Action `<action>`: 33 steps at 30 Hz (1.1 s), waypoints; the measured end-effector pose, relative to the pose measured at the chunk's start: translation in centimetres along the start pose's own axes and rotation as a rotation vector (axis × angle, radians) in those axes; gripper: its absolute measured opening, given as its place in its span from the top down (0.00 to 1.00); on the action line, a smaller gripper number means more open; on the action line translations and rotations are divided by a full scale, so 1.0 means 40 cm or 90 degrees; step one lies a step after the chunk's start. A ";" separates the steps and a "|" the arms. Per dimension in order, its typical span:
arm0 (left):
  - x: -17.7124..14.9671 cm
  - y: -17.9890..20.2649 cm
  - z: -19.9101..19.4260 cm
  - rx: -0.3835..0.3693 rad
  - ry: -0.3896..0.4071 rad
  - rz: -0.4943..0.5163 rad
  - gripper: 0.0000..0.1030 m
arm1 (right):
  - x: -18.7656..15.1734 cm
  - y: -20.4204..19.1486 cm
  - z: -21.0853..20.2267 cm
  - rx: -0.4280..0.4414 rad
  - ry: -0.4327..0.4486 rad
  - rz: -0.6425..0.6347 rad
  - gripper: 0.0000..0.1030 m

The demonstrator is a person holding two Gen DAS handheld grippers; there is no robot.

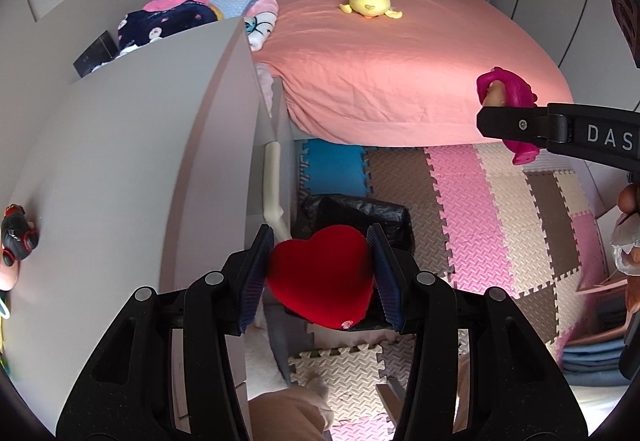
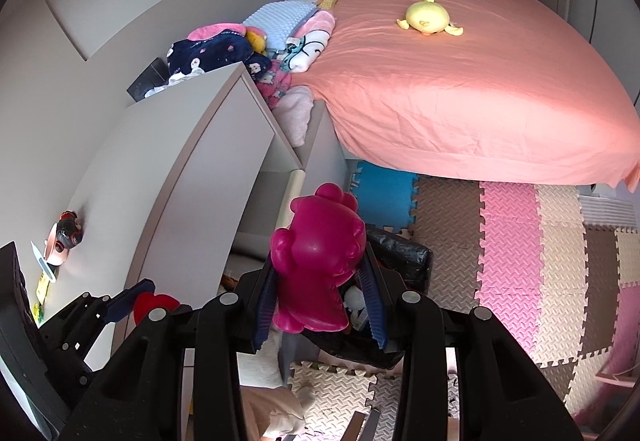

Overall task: Collect trash
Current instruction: 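Lift and carry the red heart and magenta plush over the black bin, then open both tools to drop the heart and plush into the bin, then move both tools back over the table toward the remaining toys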

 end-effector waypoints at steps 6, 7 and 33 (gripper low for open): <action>-0.004 0.012 0.015 0.003 -0.015 0.004 0.32 | 0.003 0.002 0.013 -0.004 -0.006 0.002 0.51; -0.002 0.007 0.013 0.015 -0.008 0.003 0.14 | 0.003 0.000 0.014 -0.007 -0.005 0.010 0.36; 0.010 -0.160 -0.053 0.021 0.038 -0.098 0.06 | 0.038 -0.063 0.009 -0.045 0.042 0.037 0.03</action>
Point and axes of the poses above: each gripper's, at about its wrist camera, not at the fingertips, and z roughly the way its jaws point, y to its right, x to its top, the point moved 8 cm from there along z, roughly the way its jaws point, and after that the axes turned 12 degrees about -z, right-handed, at the moved point
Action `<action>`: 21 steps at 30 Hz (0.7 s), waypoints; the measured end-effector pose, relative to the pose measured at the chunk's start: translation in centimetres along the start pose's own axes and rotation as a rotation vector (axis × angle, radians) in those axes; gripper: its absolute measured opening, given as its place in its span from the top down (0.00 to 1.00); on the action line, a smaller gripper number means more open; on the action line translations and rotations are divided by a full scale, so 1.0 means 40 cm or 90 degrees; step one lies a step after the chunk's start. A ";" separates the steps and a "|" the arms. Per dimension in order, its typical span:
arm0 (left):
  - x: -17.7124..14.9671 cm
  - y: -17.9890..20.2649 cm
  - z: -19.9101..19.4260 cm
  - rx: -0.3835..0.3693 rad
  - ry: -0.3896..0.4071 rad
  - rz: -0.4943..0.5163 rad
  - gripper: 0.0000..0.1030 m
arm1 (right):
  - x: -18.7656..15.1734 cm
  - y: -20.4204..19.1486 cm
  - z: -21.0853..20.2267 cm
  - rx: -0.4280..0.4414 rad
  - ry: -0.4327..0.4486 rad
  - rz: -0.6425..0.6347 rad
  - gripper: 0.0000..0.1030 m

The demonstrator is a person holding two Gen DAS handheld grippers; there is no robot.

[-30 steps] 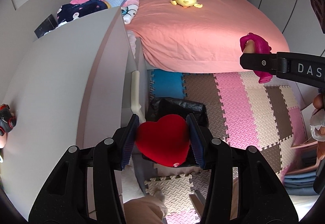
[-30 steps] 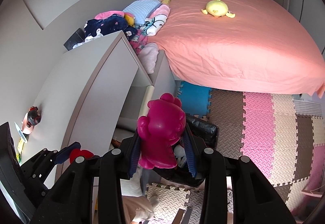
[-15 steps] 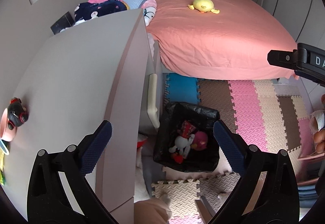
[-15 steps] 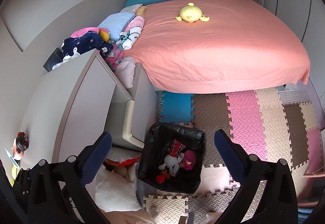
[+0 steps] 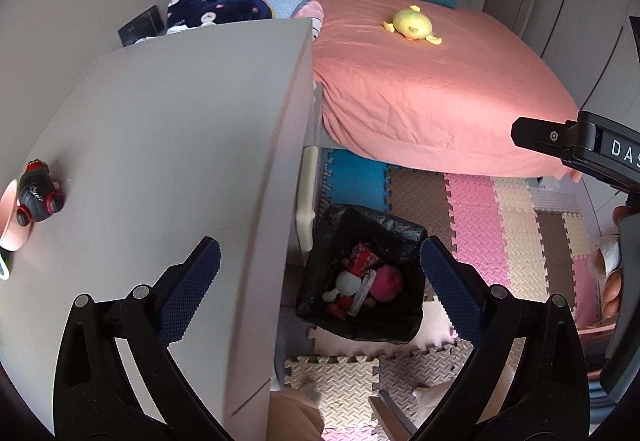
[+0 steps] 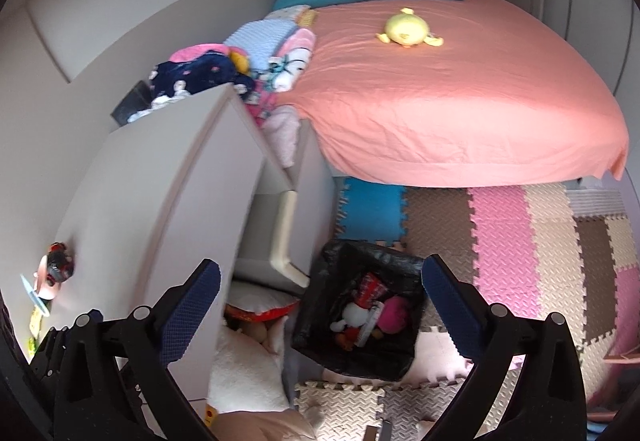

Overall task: Collect trash
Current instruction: 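Move both tools back over the table toward the remaining toys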

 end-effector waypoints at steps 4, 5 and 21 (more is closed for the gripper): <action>0.014 -0.062 -0.035 0.007 0.018 -0.024 0.06 | 0.013 -0.083 -0.006 0.018 0.005 -0.031 0.03; 0.019 -0.086 -0.045 0.010 0.023 -0.033 0.06 | 0.018 -0.110 -0.007 0.024 0.006 -0.041 0.03; 0.006 -0.453 -0.181 0.098 0.078 -0.143 0.06 | 0.031 -0.497 0.020 0.100 0.006 -0.156 0.03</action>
Point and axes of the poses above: each gripper's, at about its wrist camera, not at the fingertips, and z roughly the way its jaws point, y to its right, x to its top, the point moved 8 cm from there along z, roughly the way its jaws point, and after that the axes turned 12 degrees about -z, right-handed, at the moved point
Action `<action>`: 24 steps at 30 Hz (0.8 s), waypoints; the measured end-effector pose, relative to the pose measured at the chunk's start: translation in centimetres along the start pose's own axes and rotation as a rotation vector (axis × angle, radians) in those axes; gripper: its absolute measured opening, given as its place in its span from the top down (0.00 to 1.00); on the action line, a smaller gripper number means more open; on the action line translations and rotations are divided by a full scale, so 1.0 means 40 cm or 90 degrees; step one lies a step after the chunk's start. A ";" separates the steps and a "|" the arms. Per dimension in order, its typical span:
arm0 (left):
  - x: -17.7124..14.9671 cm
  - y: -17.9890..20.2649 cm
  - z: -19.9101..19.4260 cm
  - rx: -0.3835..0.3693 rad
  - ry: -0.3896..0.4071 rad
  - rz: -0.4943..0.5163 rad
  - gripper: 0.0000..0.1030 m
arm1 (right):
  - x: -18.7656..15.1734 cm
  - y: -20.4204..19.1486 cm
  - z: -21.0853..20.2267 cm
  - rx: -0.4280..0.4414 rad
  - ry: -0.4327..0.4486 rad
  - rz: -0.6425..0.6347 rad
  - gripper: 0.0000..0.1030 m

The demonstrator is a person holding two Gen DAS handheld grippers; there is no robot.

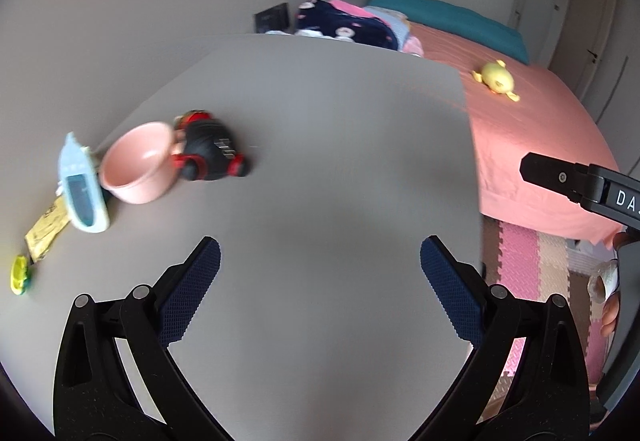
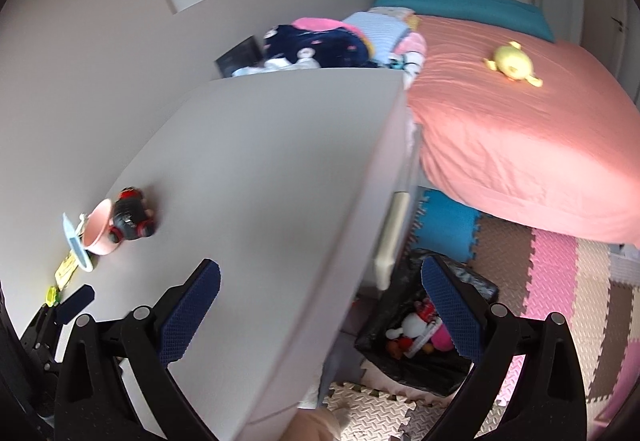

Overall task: Collect trash
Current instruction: 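Move both tools back over the table toward the remaining toys, then grasp the yellow toy cup with the left tool while the right tool grasps the black-red doll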

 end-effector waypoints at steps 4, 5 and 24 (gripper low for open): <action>0.015 -0.120 -0.028 0.030 0.015 -0.042 0.06 | 0.015 -0.089 0.022 0.016 -0.005 -0.029 0.03; 0.017 -0.147 -0.033 0.035 0.017 -0.053 0.06 | 0.019 -0.113 0.029 0.020 -0.006 -0.036 0.03; 0.045 -0.731 -0.155 0.215 0.085 -0.372 0.06 | 0.050 -0.445 0.139 0.078 -0.037 -0.145 0.03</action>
Point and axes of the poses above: each gripper's, at about its wrist camera, not at the fingertips, and z roughly the way its jaws point, y to its right, x to its top, the point moved 8 cm from there along z, roughly the way its jaws point, and after that the axes turned 12 degrees about -z, right-handed, at the moved point
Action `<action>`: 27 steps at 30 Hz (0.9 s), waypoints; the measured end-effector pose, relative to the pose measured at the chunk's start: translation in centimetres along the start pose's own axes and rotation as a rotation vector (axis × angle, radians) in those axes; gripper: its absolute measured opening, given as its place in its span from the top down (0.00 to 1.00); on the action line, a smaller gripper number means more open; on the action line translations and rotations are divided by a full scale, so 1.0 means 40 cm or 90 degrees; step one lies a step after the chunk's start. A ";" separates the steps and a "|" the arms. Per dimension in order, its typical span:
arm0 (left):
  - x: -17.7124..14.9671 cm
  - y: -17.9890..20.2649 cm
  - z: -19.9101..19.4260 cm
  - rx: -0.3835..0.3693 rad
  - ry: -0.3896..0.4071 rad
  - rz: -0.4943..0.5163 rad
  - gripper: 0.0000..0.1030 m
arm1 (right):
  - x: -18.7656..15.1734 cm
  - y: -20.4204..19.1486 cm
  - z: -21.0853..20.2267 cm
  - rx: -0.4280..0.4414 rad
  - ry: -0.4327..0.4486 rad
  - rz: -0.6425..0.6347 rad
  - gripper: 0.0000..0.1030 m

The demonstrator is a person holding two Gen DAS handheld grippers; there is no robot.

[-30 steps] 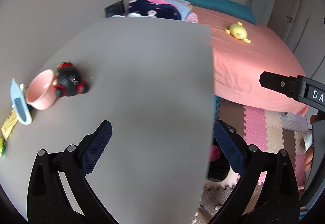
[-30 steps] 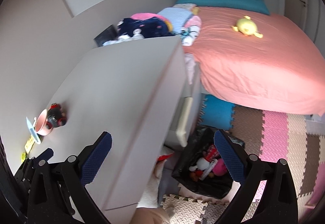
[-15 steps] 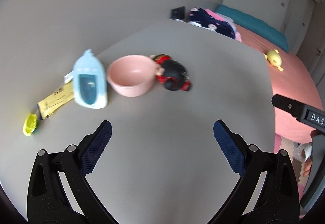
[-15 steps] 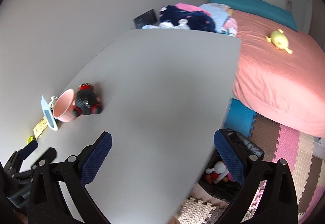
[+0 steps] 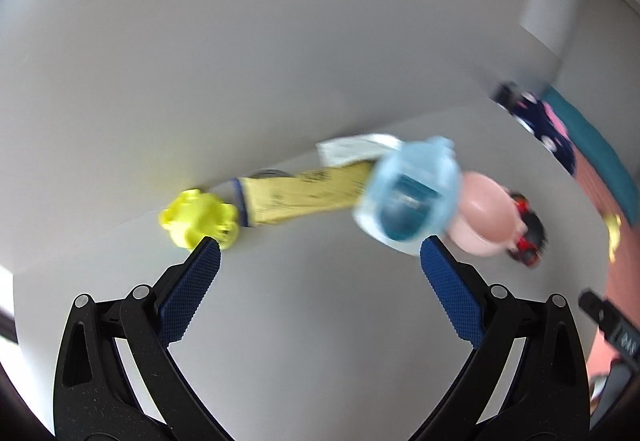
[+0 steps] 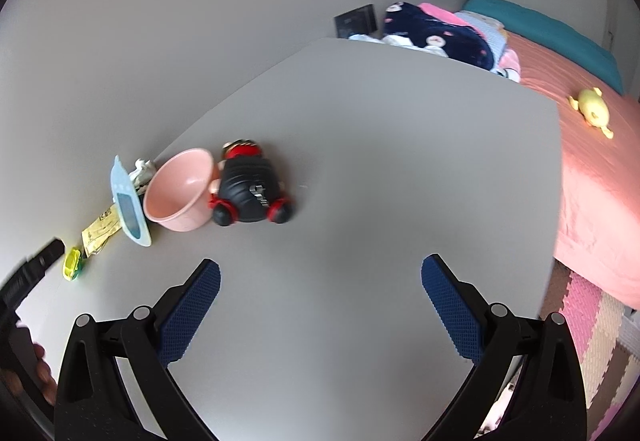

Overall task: Collect trash
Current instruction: 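Grasp the yellow toy cup with the left tool while the right tool grasps the black-red doll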

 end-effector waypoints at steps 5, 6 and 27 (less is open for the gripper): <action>0.051 -0.146 0.055 0.036 -0.021 -0.138 0.06 | 0.013 -0.041 0.028 -0.008 -0.012 -0.030 0.03; 0.055 -0.168 0.067 0.043 -0.028 -0.158 0.06 | 0.016 -0.047 0.031 -0.010 -0.013 -0.033 0.03; 0.076 -0.276 0.200 0.093 -0.095 -0.171 0.26 | 0.151 -0.092 0.168 -0.023 -0.042 -0.032 0.05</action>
Point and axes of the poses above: each gripper's, at about its wrist camera, not at the fingertips, and z roughly the way its jaws point, y to its right, x to its top, the point moved 8 cm from there along z, roughly the way its jaws point, and after that the axes turned 12 degrees about -z, right-handed, at the moved point
